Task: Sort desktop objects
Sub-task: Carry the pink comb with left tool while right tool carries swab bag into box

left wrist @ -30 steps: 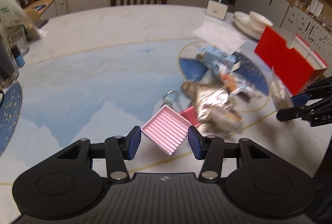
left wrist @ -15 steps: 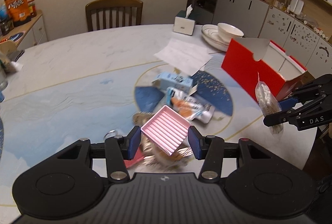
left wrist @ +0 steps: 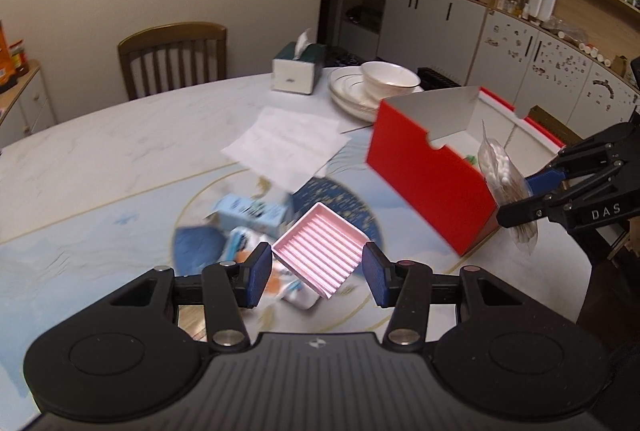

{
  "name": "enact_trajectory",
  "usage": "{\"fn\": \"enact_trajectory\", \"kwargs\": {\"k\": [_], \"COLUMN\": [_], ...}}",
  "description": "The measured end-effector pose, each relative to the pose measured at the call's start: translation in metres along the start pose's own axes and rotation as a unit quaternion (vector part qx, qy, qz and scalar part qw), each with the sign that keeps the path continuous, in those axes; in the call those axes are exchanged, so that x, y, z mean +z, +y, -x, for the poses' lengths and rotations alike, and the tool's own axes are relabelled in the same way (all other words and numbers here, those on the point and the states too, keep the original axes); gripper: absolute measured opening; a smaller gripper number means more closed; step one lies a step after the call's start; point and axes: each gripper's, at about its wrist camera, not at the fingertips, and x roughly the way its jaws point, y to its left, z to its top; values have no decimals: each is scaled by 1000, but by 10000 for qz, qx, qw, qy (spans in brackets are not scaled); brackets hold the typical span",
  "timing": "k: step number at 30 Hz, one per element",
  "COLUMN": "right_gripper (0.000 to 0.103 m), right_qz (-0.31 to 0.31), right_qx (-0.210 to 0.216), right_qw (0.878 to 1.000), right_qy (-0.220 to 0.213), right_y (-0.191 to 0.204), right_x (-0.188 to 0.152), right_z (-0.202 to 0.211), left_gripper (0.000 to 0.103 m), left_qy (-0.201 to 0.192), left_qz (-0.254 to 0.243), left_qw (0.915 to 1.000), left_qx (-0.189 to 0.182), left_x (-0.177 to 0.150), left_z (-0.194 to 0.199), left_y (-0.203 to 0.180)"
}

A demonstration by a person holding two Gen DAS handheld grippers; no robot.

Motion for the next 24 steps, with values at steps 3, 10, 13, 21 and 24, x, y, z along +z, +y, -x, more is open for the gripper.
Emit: {"fn": "enact_trajectory", "kwargs": {"k": [3, 10, 13, 21, 24], "right_gripper": [35, 35, 35, 35, 35], "right_qz": [-6, -125, -207, -370, -438], "right_qx": [-59, -220, -324, -496, -526], "right_qw": [10000, 9996, 9991, 9978, 9973], "right_qy": [-62, -152, -161, -238, -248], "right_y": [-19, -69, -91, -134, -148], "right_x": [0, -4, -7, -12, -13], "right_z": [7, 20, 25, 34, 35], "left_gripper": [48, 48, 48, 48, 48], "left_qy": [-16, -8, -20, -46, -56], "left_qz": [-70, -288, -389, -734, -872], "left_qw": [10000, 9994, 9990, 9965, 9951], "left_qx": [-50, -176, -233, -404, -456], "left_x": [10, 29, 37, 64, 73], "left_z": [-9, -31, -41, -67, -75], "left_y": [-17, -58, -75, -117, -132]}}
